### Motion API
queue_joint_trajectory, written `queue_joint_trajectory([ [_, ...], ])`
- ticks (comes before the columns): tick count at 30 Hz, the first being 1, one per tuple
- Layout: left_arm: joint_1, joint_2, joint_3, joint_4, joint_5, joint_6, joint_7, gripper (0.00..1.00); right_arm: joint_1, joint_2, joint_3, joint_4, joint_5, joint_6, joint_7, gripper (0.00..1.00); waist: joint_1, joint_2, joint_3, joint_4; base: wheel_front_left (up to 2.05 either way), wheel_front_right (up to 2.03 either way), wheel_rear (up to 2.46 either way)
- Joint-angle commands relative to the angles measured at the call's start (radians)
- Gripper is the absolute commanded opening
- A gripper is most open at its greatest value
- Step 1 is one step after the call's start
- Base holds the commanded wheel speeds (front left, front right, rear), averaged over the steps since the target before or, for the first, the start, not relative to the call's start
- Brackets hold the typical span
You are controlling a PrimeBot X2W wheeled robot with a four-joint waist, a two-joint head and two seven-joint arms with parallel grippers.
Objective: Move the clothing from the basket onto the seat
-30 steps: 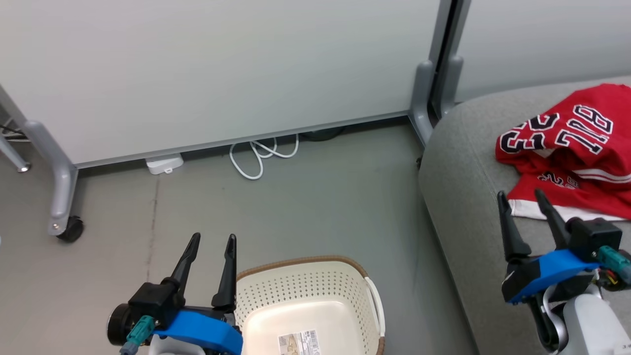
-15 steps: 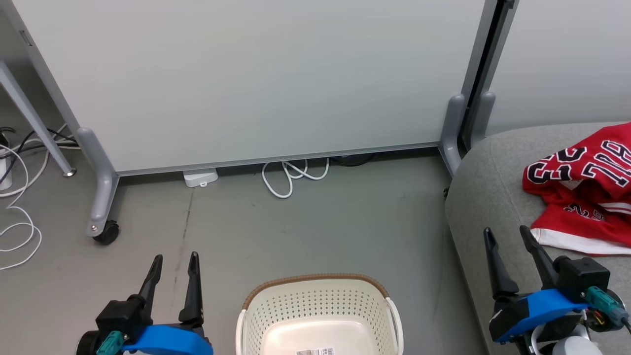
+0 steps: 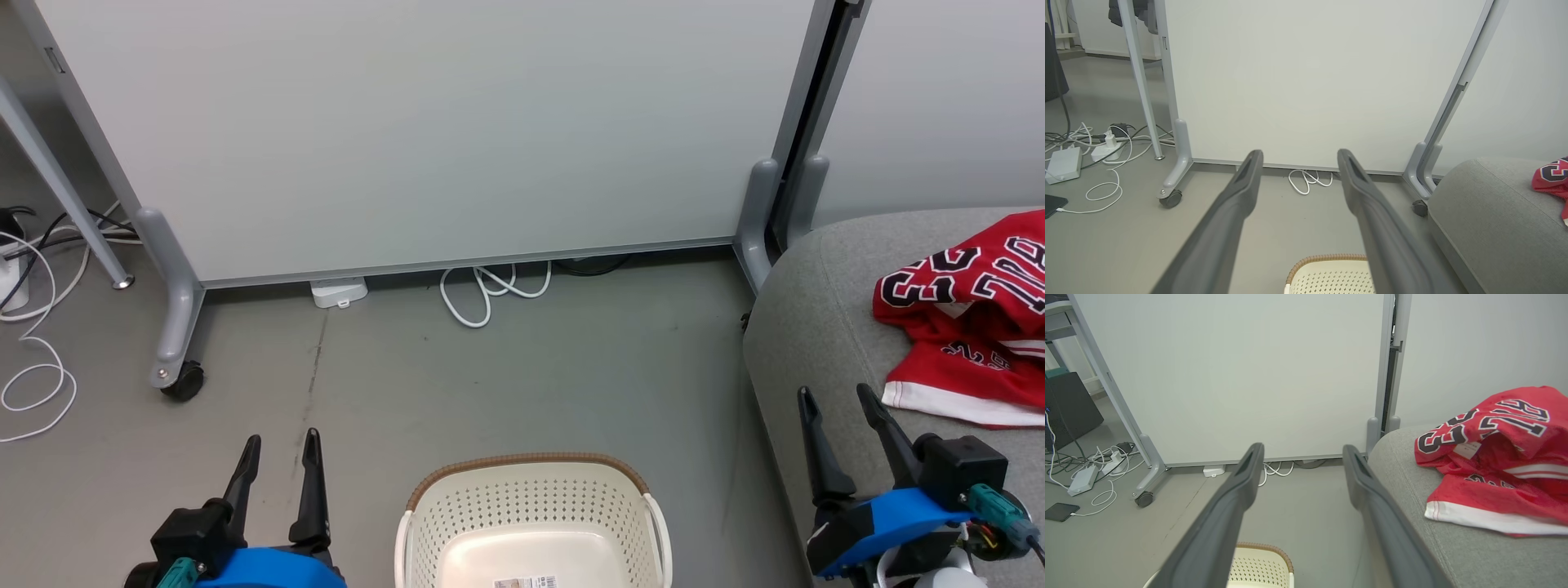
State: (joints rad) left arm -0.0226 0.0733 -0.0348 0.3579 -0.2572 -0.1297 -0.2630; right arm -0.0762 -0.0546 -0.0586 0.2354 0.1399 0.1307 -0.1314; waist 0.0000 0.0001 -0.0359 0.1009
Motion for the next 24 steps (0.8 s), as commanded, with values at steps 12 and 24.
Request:
queue_joint_trajectory([
  [12,0.016,-0.011,-0.005,0.018,-0.012,0.000,0.007,0.00,0.018,0.004,-0.002,0.026,0.009,0.000,0.010,0.00,0.0000,-0.0001,0.001,0.002,0.00,0.00,0.00],
  [24,0.010,-0.015,0.017,0.012,-0.202,0.000,0.062,0.00,0.014,0.005,-0.013,0.040,0.215,0.000,0.048,0.00,0.0000,-0.0001,0.004,-0.006,0.00,0.00,0.00],
])
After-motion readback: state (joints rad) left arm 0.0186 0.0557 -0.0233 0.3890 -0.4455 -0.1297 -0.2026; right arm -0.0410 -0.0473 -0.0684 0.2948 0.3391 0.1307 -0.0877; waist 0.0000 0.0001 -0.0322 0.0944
